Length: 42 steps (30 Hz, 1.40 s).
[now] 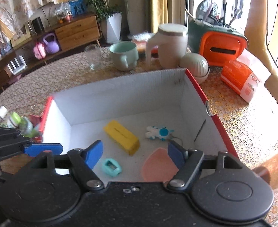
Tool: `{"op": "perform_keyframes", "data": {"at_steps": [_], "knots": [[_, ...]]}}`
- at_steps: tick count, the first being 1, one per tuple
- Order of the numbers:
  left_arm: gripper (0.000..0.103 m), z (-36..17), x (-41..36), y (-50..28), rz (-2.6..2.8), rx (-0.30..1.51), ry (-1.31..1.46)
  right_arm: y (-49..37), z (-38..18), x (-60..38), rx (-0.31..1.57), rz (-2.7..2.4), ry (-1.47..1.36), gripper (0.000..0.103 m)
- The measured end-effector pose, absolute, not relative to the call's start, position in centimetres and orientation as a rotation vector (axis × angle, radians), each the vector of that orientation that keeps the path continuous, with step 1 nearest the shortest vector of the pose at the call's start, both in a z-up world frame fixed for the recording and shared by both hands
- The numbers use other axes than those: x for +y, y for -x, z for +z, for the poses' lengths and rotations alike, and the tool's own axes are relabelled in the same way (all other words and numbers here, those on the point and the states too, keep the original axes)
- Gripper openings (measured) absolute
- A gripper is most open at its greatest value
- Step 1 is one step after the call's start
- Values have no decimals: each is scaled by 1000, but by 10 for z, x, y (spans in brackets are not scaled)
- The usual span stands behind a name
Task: Organize rigid objects
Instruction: 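Open the left gripper to drop the teal sharpener into the red box, then withdraw both grippers from the red box back over the table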
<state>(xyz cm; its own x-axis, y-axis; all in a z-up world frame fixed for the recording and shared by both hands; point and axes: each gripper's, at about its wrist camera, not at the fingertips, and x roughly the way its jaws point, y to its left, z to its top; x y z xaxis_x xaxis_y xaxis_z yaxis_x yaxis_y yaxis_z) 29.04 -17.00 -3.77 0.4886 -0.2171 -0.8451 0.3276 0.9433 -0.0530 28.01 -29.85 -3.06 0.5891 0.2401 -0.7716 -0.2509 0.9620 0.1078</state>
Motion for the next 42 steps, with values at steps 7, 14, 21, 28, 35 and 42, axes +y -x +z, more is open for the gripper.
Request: {"op": "perform_keyframes", "data": {"at_steps": [7, 14, 21, 28, 35, 42], "knots": [[59, -12, -147, -253, -334, 911, -111, -253, -11, -288, 848, 316, -13, 78], [60, 7, -126, -222, -336, 838, -86, -226, 2, -276, 806, 346, -27, 81], [61, 16, -99, -194, -311, 786, -58, -200, 12, -262, 761, 400, -63, 84], [67, 20, -70, -168, -275, 738, -35, -177, 13, -239, 722, 449, -81, 89], [68, 14, -37, -148, -215, 712, -31, -160, 11, -223, 682, 497, -96, 99], [81, 9, 0, -131, -137, 672, -4, -146, 6, -200, 638, 565, -85, 102]]}}
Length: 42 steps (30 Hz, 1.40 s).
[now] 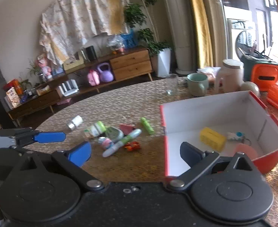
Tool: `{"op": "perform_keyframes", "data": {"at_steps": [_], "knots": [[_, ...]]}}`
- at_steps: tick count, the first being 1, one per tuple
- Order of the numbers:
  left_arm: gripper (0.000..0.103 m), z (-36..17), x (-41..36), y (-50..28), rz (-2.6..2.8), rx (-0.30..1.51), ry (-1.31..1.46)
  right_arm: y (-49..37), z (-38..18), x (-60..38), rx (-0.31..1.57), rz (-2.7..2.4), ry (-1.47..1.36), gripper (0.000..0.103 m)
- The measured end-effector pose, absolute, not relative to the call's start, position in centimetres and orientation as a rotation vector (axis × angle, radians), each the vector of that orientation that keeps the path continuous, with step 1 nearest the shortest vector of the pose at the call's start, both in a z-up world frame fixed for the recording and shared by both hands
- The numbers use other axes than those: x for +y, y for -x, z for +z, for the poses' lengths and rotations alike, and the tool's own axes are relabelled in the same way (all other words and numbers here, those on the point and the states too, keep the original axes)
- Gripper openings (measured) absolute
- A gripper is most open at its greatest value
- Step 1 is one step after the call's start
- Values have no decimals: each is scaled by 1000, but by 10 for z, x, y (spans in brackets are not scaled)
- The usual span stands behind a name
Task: Organize rigid objects
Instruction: 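Withdraw both grippers from the red box back over the table, then grasp the green-lid vitamin jar with the left gripper while the right gripper grasps the white-green marker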
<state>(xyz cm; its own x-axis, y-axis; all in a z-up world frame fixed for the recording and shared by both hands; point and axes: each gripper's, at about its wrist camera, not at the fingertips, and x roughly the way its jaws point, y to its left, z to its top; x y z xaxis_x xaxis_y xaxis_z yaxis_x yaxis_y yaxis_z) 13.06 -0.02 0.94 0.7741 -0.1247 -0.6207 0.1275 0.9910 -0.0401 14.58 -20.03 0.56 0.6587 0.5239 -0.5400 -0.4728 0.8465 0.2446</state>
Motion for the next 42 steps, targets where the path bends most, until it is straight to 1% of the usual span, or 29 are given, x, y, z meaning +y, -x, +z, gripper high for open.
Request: {"op": "perform_keyframes", "data": {"at_steps": [5, 12, 23, 30, 42], "knots": [[82, 1, 24, -124, -72, 643, 20, -136, -2, -180, 610, 615, -72, 103], [82, -16, 60, -119, 0, 611, 67, -134, -22, -151, 628, 656, -8, 103], [83, -39, 105, -138, 93, 623, 49, -142, -46, -113, 664, 676, 71, 103], [83, -59, 125, -166, 136, 632, 46, -170, -60, -94, 696, 638, 89, 102], [82, -93, 148, -220, 150, 665, 62, -236, -85, -71, 772, 513, 81, 94]]}}
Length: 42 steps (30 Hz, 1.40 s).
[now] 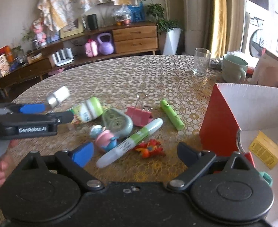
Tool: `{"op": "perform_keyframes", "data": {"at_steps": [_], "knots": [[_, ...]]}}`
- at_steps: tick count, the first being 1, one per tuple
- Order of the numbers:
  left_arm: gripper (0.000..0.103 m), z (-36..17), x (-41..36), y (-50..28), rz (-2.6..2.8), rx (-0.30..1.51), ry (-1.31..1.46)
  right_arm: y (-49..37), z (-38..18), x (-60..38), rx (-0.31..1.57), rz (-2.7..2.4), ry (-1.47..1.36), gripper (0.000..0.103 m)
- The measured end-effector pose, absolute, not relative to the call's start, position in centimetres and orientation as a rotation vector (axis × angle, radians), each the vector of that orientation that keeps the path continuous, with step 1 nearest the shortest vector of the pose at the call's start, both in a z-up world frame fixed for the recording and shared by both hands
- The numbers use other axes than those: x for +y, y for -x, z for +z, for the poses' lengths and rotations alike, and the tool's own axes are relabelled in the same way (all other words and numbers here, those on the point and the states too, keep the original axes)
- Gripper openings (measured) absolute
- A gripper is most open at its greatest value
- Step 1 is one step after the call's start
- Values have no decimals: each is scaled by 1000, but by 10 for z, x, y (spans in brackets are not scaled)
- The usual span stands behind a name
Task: Organize rigid objects
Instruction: 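Grasp the green-lid vitamin jar with the left gripper while the right gripper grasps the white-green marker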
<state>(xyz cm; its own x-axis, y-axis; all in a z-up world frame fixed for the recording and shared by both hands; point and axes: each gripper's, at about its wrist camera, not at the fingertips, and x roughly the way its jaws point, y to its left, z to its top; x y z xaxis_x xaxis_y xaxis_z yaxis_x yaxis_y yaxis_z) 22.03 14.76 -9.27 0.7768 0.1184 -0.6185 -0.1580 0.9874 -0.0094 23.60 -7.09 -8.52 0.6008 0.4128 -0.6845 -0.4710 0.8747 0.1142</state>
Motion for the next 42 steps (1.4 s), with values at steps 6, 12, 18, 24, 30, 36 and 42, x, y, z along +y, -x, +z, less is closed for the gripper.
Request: {"op": "perform_keyframes", "data": {"at_steps": [6, 12, 18, 24, 30, 36, 42], "knots": [[83, -106, 149, -240, 128, 681, 67, -262, -99, -66, 815, 464, 71, 86], [82, -112, 151, -254, 105, 690, 16, -278, -111, -60, 866, 423, 56, 76], [83, -119, 152, -265, 89, 700, -13, -285, -120, -51, 899, 417, 53, 67], [82, -126, 159, -275, 70, 723, 11, -288, -123, -43, 913, 423, 49, 58], [80, -133, 161, -280, 47, 733, 16, -289, -124, -42, 911, 409, 44, 55], [66, -137, 160, -278, 38, 729, -2, -286, -124, -42, 896, 410, 53, 53], [45, -133, 157, -274, 59, 713, -19, -289, -120, -46, 890, 398, 58, 34]]}}
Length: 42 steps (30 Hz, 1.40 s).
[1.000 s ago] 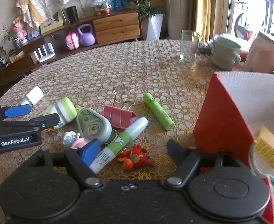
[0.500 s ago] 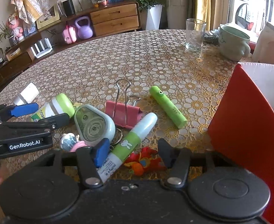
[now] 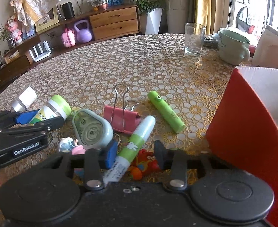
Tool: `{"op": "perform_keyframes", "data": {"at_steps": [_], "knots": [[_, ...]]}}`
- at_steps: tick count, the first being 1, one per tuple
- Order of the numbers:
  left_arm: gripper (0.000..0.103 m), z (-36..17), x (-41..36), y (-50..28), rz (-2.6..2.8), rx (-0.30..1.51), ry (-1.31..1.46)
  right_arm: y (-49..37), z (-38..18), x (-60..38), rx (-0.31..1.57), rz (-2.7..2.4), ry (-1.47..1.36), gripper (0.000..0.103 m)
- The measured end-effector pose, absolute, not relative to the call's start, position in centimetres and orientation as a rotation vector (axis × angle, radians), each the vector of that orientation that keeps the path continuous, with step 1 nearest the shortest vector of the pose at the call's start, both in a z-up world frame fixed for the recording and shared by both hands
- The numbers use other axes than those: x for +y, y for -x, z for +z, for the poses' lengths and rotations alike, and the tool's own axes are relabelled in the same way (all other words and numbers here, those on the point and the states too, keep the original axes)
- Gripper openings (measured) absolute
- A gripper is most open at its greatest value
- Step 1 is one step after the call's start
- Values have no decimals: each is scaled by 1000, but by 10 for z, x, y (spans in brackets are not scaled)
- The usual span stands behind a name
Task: Organize rigid objects
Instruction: 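Grasp the green-lid vitamin jar with the left gripper while the right gripper grasps the white-green marker, then carry the vitamin jar and marker over the red box with both grippers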
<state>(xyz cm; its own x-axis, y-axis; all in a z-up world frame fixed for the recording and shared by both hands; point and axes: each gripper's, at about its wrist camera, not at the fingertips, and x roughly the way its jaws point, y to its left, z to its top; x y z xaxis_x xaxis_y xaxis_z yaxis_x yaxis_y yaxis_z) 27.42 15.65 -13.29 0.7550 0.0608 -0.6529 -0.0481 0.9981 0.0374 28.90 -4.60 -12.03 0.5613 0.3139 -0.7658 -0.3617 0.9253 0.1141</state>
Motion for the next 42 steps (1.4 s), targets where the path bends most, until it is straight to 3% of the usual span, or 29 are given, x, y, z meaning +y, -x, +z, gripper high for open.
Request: {"op": "perform_keyframes", "data": {"at_steps": [2, 11, 28, 42], "knots": [[45, -133, 157, -274, 60, 714, -10, -291, -120, -49, 900, 425, 30, 23], [45, -129, 161, -268, 83, 726, 18, -282, -111, -57, 879, 415, 21, 18], [43, -86, 143, -219, 75, 700, 84, -226, -54, -100, 800, 497, -79, 17], [43, -20, 77, -170, -14, 662, 72, -192, -1, -158, 705, 502, -143, 17]]}}
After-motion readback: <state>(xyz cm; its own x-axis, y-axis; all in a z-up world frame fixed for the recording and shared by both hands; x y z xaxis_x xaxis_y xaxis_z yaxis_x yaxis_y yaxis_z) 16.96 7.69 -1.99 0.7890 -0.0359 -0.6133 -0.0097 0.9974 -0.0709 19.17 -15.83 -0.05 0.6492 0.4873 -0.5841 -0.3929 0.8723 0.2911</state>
